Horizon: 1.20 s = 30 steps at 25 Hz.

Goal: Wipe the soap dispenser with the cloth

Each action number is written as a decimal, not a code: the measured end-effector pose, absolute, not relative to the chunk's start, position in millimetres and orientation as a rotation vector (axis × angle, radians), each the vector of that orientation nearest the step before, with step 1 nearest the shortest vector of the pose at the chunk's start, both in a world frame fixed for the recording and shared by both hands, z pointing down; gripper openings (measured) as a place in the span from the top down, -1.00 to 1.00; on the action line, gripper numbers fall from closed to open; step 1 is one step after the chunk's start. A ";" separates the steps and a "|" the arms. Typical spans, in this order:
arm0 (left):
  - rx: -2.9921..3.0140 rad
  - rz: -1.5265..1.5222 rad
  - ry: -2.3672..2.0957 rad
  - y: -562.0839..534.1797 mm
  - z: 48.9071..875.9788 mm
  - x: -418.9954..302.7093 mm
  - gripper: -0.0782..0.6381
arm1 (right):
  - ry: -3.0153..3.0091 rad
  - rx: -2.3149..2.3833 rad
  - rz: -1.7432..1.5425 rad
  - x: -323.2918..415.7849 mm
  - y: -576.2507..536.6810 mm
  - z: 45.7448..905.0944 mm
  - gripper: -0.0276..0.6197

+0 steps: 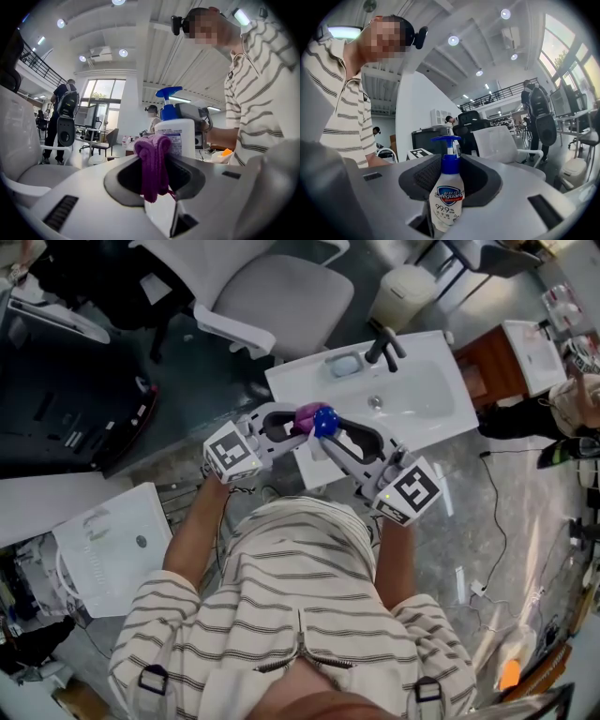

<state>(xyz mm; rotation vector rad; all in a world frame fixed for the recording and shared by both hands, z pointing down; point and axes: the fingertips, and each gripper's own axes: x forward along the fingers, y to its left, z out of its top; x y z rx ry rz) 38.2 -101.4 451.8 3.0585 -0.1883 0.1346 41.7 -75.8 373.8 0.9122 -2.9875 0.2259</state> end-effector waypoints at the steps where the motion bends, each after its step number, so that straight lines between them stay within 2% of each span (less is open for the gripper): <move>1: 3.052 0.131 -0.187 -101.1 452.8 38.5 0.46 | -2.991 0.908 0.227 42.1 -75.6 372.9 0.50; 30: 2.897 0.045 -0.521 -97.0 450.7 -9.6 0.46 | -2.872 1.122 0.284 56.4 -124.2 404.5 0.50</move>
